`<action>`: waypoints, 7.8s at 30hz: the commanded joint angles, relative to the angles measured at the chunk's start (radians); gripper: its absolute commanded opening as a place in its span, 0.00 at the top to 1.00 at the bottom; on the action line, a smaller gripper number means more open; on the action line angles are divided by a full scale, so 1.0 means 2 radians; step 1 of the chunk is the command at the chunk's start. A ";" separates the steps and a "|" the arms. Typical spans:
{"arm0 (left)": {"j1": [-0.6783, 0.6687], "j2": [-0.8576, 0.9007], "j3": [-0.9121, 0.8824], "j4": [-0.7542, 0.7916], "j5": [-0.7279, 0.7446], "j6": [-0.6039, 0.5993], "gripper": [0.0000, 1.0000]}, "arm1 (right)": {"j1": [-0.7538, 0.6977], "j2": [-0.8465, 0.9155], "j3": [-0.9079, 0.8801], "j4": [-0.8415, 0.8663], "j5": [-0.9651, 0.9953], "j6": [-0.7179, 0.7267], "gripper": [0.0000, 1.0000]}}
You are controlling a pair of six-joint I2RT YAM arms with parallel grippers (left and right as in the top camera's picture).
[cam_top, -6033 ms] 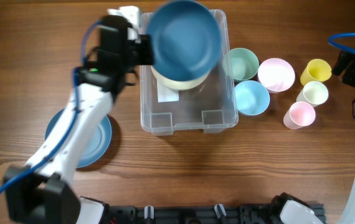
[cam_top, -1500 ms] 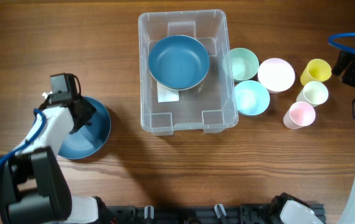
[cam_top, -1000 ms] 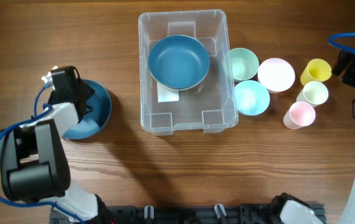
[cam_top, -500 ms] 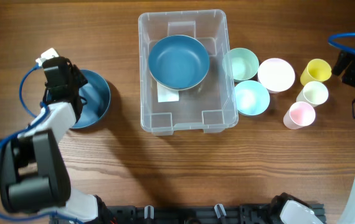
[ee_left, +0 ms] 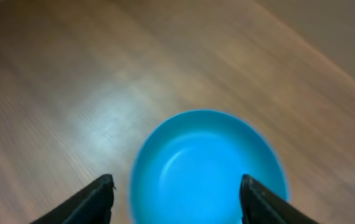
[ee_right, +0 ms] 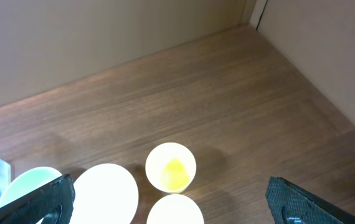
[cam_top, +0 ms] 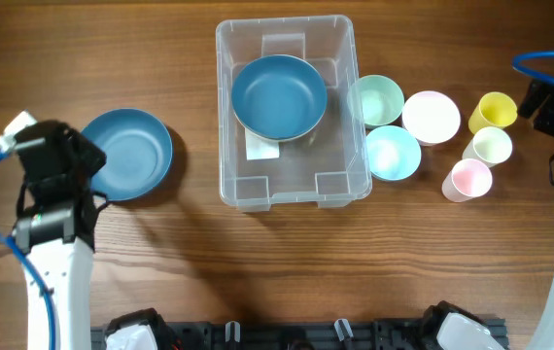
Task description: Pack container
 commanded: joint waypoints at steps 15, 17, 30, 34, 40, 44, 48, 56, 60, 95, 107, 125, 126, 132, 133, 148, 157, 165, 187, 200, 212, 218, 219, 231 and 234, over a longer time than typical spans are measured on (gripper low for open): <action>0.185 0.229 0.001 0.027 0.320 0.045 0.17 | 0.001 0.004 0.009 0.001 -0.005 -0.006 0.00; 0.185 0.260 0.001 0.040 0.320 0.045 0.20 | 0.001 0.004 0.009 0.001 -0.005 -0.006 0.00; 0.185 0.295 0.001 0.071 0.350 0.044 0.60 | 0.001 0.004 0.009 0.001 -0.005 -0.006 0.00; 0.185 0.295 0.001 0.073 0.350 0.044 0.78 | 0.001 0.004 0.009 0.001 -0.005 -0.006 0.00; 0.185 0.295 0.001 0.077 0.350 0.044 0.88 | 0.001 0.004 0.009 0.001 -0.005 -0.006 0.00; 0.185 0.295 0.004 0.079 0.350 0.043 0.93 | 0.001 0.004 0.009 0.001 -0.005 -0.006 0.00; 0.185 0.295 0.005 0.081 0.350 0.044 0.96 | 0.001 0.004 0.009 0.001 -0.005 -0.006 0.00; 0.184 0.271 0.054 0.064 0.364 0.005 0.96 | 0.001 0.004 0.009 0.001 -0.005 -0.006 0.00; 0.175 0.232 0.105 0.047 0.410 -0.013 0.96 | 0.001 0.004 0.009 0.001 -0.005 -0.006 0.00; -0.319 0.315 0.245 0.118 0.110 -0.013 0.96 | 0.001 0.004 0.009 0.001 -0.005 -0.006 0.00; -0.322 0.306 0.245 0.102 0.109 -0.013 0.51 | 0.001 0.004 0.009 0.001 -0.004 -0.006 0.00; -0.113 0.242 0.247 -0.026 0.076 -0.014 0.09 | 0.001 0.004 0.009 0.001 -0.005 -0.006 0.00; -0.098 0.246 0.247 -0.034 0.076 -0.014 0.03 | 0.001 0.004 0.009 0.001 -0.005 -0.006 0.00; -0.039 0.262 0.247 -0.051 0.076 -0.013 0.00 | 0.001 0.004 0.009 0.001 -0.005 -0.006 0.00; -0.034 0.262 0.247 -0.052 0.076 -0.013 0.00 | 0.001 0.004 0.009 0.001 -0.005 -0.006 0.00; -0.026 0.263 0.247 -0.053 0.076 -0.013 0.00 | 0.001 0.004 0.009 0.034 -0.005 -0.006 0.00; -0.026 0.263 0.247 -0.053 0.076 -0.013 0.00 | 0.001 0.004 0.009 0.036 -0.005 -0.004 0.00; -0.026 0.263 0.247 -0.053 0.076 -0.013 0.00 | 0.001 0.006 -0.003 0.023 -0.003 0.082 0.00; -0.026 0.263 0.247 -0.053 0.076 -0.013 0.00 | 0.001 0.196 -0.014 0.017 0.001 0.082 0.00; -0.026 0.263 0.247 -0.053 0.076 -0.013 0.00 | -0.001 0.197 -0.014 -0.046 0.035 0.090 0.06; -0.026 0.263 0.247 -0.053 0.076 -0.013 0.00 | -0.030 0.197 -0.014 -0.077 0.035 0.110 0.31; -0.026 0.263 0.247 -0.053 0.076 -0.013 0.00 | -0.033 0.209 -0.015 -0.070 0.021 0.122 0.41; -0.026 0.263 0.247 -0.053 0.076 -0.013 0.00 | -0.033 0.213 -0.015 -0.069 0.013 0.122 0.42; -0.026 0.263 0.247 -0.053 0.076 -0.013 0.00 | -0.032 0.266 -0.015 -0.054 0.003 0.121 0.57; -0.026 0.263 0.247 -0.053 0.076 -0.013 0.00 | -0.032 0.267 -0.015 -0.051 0.003 0.121 0.69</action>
